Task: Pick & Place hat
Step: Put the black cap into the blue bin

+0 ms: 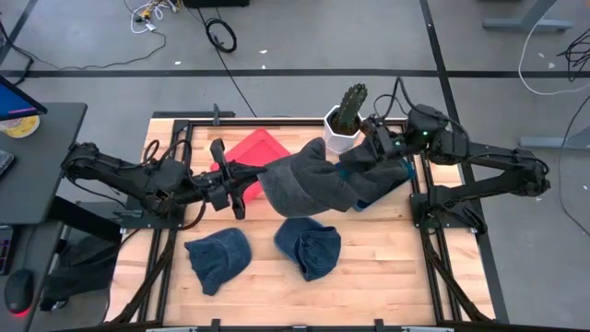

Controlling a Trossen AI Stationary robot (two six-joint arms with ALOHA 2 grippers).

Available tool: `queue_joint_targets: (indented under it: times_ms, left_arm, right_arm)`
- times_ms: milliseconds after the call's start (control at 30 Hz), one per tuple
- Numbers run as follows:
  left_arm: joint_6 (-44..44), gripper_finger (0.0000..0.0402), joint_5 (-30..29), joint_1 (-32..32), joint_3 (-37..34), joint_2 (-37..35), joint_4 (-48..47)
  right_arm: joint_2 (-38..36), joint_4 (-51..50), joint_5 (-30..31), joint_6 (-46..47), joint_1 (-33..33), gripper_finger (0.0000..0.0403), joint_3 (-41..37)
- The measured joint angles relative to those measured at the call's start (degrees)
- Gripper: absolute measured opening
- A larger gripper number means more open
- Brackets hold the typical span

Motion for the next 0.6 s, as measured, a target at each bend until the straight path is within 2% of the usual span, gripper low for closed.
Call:
queue_joint_targets:
  times_ms: [133,300,467,600]
  left_arm:
    - [-0.19,0.0013,0.02,0.02,0.0,0.0,0.18]
    - [-0.21,0.0013,0.13,0.25,0.0,0.02,0.21]
    - [-0.97,0.0013,0.12,0.46,0.0,0.02,0.13]
    - [-1.78,0.0013,0.08,0.46,0.0,0.02,-0.53]
  right_arm:
    - [2.23,7.56,-0.05,2.45,0.01,0.0344,0.0]
    - [5.46,16.67,-0.96,6.45,1.51,0.0339,0.0]
    - [7.01,19.16,-2.42,7.42,2.3,0.0309,0.0]
    - [6.57,19.6,-2.38,7.41,2.2,0.0266,0.0]
